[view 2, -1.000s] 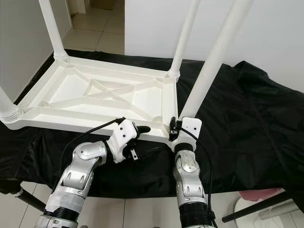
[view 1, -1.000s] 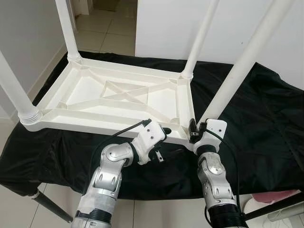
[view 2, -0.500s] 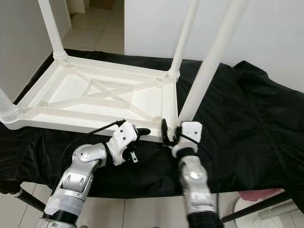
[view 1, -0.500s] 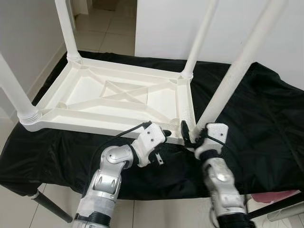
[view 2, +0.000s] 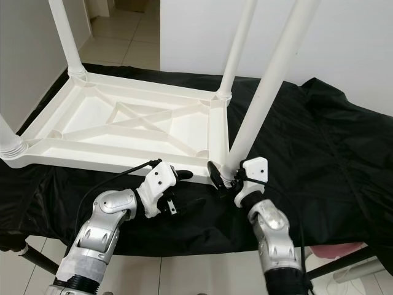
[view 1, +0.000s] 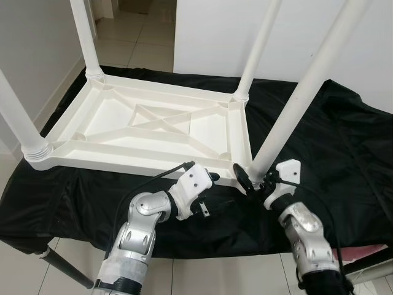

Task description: Building children table

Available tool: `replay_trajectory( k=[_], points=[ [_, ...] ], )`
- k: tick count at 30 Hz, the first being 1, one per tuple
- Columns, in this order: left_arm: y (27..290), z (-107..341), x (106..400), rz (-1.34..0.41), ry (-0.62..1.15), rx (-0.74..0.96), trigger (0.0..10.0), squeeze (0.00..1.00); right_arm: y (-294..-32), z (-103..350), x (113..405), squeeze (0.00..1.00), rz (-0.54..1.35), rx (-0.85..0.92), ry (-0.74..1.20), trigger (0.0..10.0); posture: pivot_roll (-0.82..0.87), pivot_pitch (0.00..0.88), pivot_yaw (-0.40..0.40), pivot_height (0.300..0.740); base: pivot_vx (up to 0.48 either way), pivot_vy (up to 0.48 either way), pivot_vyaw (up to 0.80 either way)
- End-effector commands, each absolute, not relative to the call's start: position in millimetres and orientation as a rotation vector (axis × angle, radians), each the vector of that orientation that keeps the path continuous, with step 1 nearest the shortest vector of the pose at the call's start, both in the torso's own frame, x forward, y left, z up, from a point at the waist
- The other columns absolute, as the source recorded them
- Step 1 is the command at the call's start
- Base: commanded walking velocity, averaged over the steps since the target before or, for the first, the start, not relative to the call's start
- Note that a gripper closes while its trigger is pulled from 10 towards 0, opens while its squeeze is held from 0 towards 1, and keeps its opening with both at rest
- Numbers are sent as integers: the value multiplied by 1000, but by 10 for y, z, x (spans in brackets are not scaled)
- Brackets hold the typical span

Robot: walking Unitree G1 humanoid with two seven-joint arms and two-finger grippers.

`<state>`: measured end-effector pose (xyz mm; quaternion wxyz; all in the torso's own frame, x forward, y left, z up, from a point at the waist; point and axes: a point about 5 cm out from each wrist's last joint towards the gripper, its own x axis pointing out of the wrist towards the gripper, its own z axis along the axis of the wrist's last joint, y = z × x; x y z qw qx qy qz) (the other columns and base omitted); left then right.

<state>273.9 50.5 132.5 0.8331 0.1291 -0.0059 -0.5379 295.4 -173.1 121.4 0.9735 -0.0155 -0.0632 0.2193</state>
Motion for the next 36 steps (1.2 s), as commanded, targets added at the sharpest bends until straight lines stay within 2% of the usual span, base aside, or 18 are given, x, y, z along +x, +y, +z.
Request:
replay_trajectory(
  k=[1, 3, 4, 5, 6, 7, 8, 19, 20, 22, 23, 28, 31, 36],
  points=[
    [496, 1374, 2815, -949, -49, 262, 10000, 0, -1754, 1175, 2946, 0, 449, -28, -114, 10000, 16, 0, -90, 740, 0, 0, 0],
    [485, 1380, 2814, -951, -52, 261, 10000, 0, -1741, 1163, 3027, 0, 496, -63, -96, 10000, 18, 0, -91, 740, 0, 0, 0],
    [480, 1384, 2816, -951, -53, 261, 10000, 0, -1736, 1153, 3061, 0, 512, -69, -87, 7725, 20, 0, -92, 740, 0, 0, 0],
    [480, 1384, 2816, -951, -53, 261, 10000, 0, -1736, 1153, 3061, 0, 512, -69, -87, 7725, 20, 0, -92, 740, 0, 0, 0],
    [476, 1391, 2819, -950, -56, 261, 10000, 0, -1726, 1135, 3084, 0, 528, -88, -78, 1686, 23, 0, -94, 740, 0, 0, 0],
    [476, 1391, 2819, -950, -56, 261, 10000, 0, -1726, 1135, 3084, 0, 528, -88, -78, 1686, 23, 0, -94, 740, 0, 0, 0],
    [474, 1394, 2822, -949, -57, 261, 10000, 0, -1720, 1124, 3096, 0, 538, -99, -74, 0, 23, 0, -94, 740, 0, 0, 0],
    [476, 1404, 2825, -933, -60, 254, 10000, 0, -1773, 1044, 3090, 0, 558, -81, -39, 0, 24, 0, -101, 740, 0, 0, 0],
    [469, 1404, 2824, -933, -60, 252, 10000, 0, -1772, 1037, 3086, 0, 560, -76, -34, 4078, 22, 0, -101, 740, 0, 0, 0],
    [464, 1404, 2822, -934, -61, 250, 10000, 0, -1770, 1033, 3083, 0, 561, -74, -32, 4078, 19, 0, -99, 740, 0, 0, 0],
    [455, 1403, 2823, -935, -60, 248, 10000, 0, -1761, 1036, 3086, 0, 554, -66, -38, 10000, 19, 0, -99, 740, 0, 0, 0],
    [439, 1401, 2822, -941, -61, 247, 10000, 0, -1775, 1030, 3097, 0, 500, -89, -27, 10000, 12, 0, -98, 740, 0, 0, 0],
    [434, 1392, 2831, -941, -57, 249, 10000, 0, -1750, 1023, 3034, 0, 386, -51, -17, 10000, 2, 0, -96, 740, 0, 0, 0],
    [427, 1388, 2825, -945, -55, 241, 10000, 0, -1704, 1043, 2993, 0, 302, -15, -20, 10000, -3, 0, -93, 740, 0, 0, 0]
  ],
)
